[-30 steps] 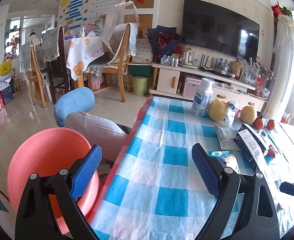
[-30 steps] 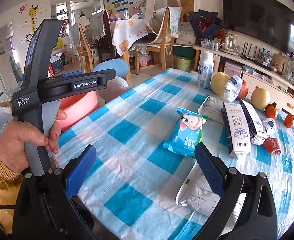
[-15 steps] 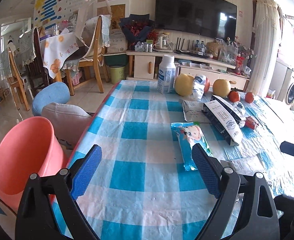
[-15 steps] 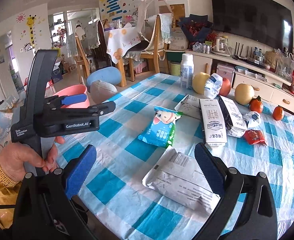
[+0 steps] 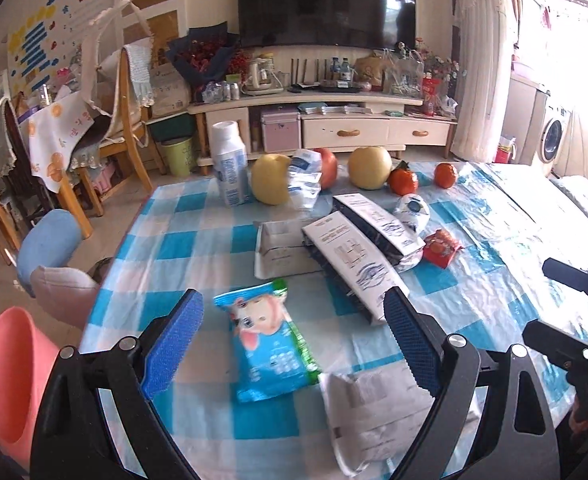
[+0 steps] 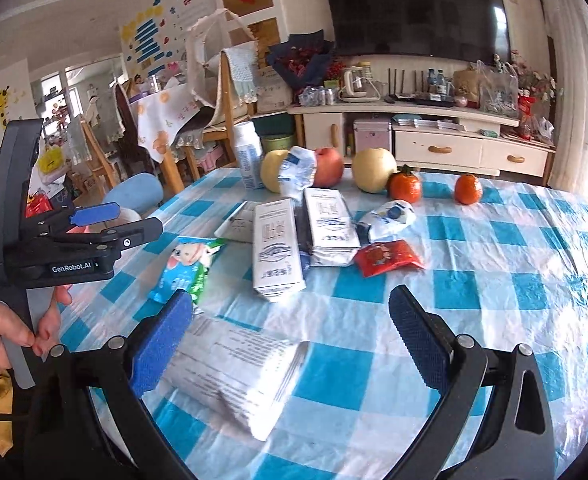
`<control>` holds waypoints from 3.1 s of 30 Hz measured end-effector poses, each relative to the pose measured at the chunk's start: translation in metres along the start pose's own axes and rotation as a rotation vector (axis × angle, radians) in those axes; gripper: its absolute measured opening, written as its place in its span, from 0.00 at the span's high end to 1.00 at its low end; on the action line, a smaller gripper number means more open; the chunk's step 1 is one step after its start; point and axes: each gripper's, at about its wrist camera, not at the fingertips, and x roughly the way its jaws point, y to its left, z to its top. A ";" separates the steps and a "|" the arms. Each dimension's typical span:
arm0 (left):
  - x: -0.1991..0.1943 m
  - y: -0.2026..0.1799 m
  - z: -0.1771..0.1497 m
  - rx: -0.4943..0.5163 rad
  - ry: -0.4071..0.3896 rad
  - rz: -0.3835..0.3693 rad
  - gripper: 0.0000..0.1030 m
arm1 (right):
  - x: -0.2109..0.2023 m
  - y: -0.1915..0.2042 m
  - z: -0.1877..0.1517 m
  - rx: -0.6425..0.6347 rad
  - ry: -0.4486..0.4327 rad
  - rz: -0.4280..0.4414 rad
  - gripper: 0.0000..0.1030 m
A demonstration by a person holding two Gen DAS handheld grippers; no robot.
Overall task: Collect trash
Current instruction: 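Close left gripper on white milk carton while right gripper closes on red candy bag, then lift milk carton with left gripper while right gripper lifts red candy bag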
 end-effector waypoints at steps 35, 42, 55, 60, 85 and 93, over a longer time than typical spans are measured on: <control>0.251 -0.115 0.086 0.054 0.348 0.144 0.24 | 0.143 -0.117 0.023 0.083 0.252 0.024 0.28; 0.235 -0.118 0.074 0.040 0.333 0.089 0.29 | 0.148 -0.109 0.024 0.046 0.264 0.028 0.34; 0.191 -0.113 0.053 -0.004 0.279 0.029 0.30 | 0.137 -0.116 0.020 0.037 0.255 0.050 0.62; 0.165 -0.107 0.048 -0.028 0.246 -0.003 0.31 | 0.130 -0.114 0.017 0.030 0.246 0.057 0.65; 0.038 -0.054 0.023 -0.155 0.071 -0.099 0.32 | 0.077 -0.088 0.015 -0.017 0.178 0.157 0.79; 0.010 -0.034 0.010 -0.215 0.022 -0.124 0.32 | 0.053 -0.062 0.019 -0.085 0.113 0.158 0.79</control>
